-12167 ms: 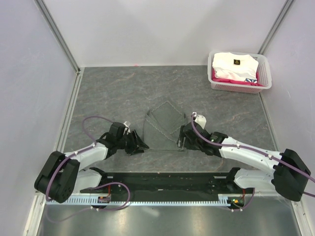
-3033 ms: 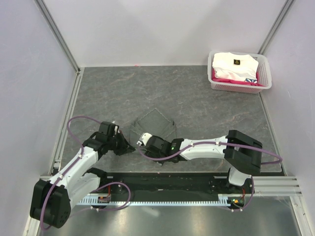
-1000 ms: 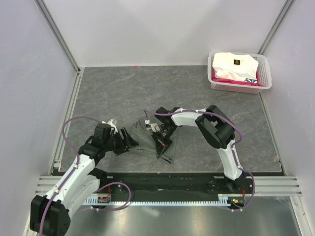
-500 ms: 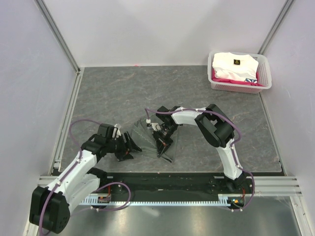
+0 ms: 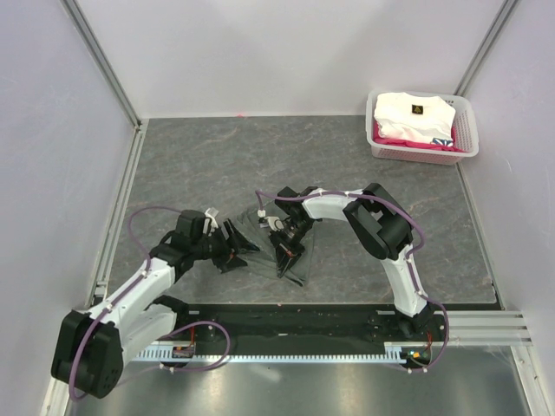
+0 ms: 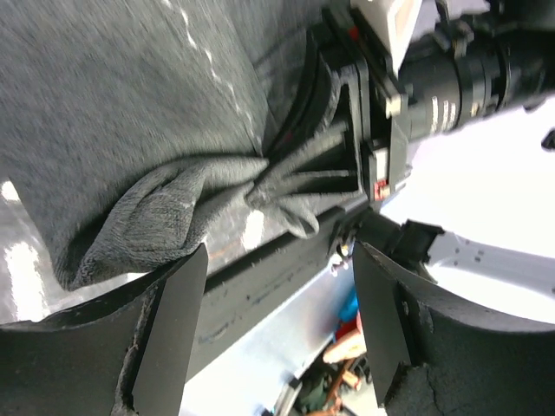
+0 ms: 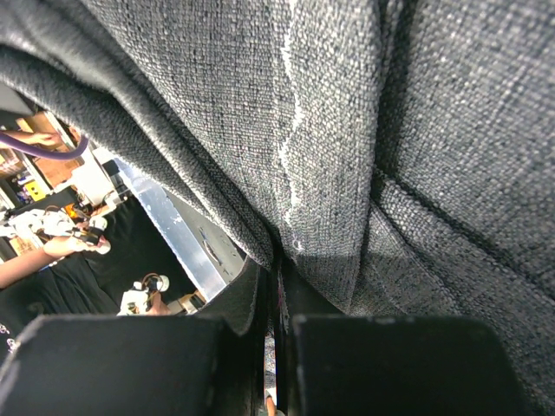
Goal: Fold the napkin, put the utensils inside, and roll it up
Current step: Roll the napkin with the utensil
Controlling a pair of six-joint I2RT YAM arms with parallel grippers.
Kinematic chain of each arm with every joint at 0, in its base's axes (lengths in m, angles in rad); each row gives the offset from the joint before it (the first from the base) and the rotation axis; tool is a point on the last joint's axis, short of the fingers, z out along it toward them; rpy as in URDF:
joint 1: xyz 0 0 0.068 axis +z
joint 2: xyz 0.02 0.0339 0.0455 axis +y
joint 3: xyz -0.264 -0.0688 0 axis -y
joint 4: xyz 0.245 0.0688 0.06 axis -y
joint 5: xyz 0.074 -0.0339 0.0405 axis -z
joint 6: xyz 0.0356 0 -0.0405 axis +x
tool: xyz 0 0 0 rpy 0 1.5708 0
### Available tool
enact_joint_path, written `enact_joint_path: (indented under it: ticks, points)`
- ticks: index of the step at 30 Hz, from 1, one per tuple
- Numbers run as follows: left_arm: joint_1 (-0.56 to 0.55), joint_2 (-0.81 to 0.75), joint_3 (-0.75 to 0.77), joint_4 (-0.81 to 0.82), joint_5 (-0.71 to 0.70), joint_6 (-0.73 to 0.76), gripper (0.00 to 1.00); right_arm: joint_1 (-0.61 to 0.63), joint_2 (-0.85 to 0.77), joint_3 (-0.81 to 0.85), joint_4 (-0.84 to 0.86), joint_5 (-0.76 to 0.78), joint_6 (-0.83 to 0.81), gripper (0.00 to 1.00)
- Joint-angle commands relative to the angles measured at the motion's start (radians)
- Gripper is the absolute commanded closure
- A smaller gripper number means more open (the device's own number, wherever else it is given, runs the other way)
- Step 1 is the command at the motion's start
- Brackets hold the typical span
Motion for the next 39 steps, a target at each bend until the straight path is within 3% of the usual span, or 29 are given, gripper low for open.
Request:
enact_joint_path:
  ticks: [1, 7, 20, 30, 39]
  points:
    - [0.0, 0.029, 0.015, 0.1, -0.07, 0.018, 0.25, -0.012, 0.024, 0.003, 0.033, 0.101, -0.047, 1.0]
    - [0.019, 0.032, 0.019, 0.094, -0.172, 0.119, 0.24, -0.012, 0.027, 0.016, 0.033, 0.103, -0.043, 1.0]
    - [0.026, 0.055, -0.012, 0.08, -0.247, 0.196, 0.23, -0.01, 0.034, 0.026, 0.038, 0.112, -0.032, 1.0]
    - [0.048, 0.029, 0.099, -0.137, -0.47, 0.257, 0.18, -0.019, 0.031, 0.005, 0.039, 0.107, -0.026, 1.0]
    - [0.048, 0.021, 0.033, -0.047, -0.338, 0.266, 0.18, -0.038, 0.034, -0.006, 0.038, 0.101, -0.029, 1.0]
